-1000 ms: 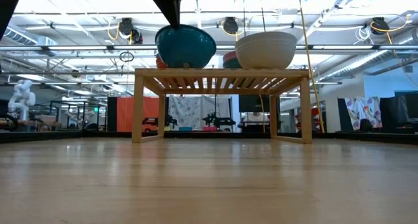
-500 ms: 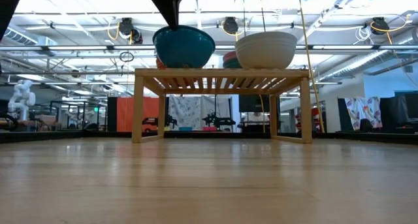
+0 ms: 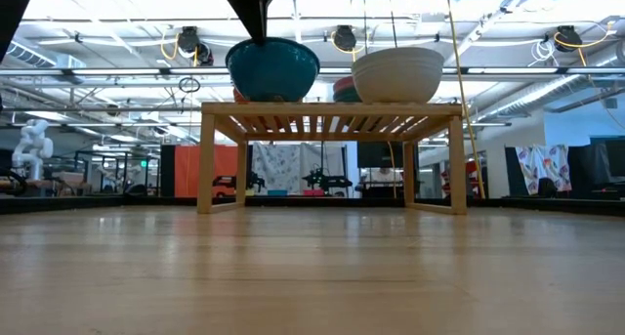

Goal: Place and stack bowls onto a shelf
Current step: Put the dark blue bowl on the shelf

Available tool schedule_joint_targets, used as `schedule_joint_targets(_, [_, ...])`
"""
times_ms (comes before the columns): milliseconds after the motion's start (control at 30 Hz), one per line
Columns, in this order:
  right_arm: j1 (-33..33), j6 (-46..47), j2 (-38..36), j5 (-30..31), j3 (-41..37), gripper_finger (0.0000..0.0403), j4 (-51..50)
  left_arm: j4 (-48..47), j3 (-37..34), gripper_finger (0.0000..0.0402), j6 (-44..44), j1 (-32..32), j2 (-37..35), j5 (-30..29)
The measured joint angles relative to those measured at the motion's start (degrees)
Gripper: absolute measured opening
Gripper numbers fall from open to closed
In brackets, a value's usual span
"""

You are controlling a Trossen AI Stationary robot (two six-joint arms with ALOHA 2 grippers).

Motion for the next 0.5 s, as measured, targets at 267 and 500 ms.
schedule_joint_targets(267, [0.0, 0.0, 0.0, 0.0, 0.0, 0.0075, 0.0, 0.0, 0.0, 0.0051, -0.5, 0.0, 0.0, 0.0])
schedule_joint_targets(500, [0.0, 0.0, 0.0, 0.0, 0.0, 0.0075, 0.0, 0.0, 0.0, 0.0051, -0.7, -0.1, 0.0, 0.5])
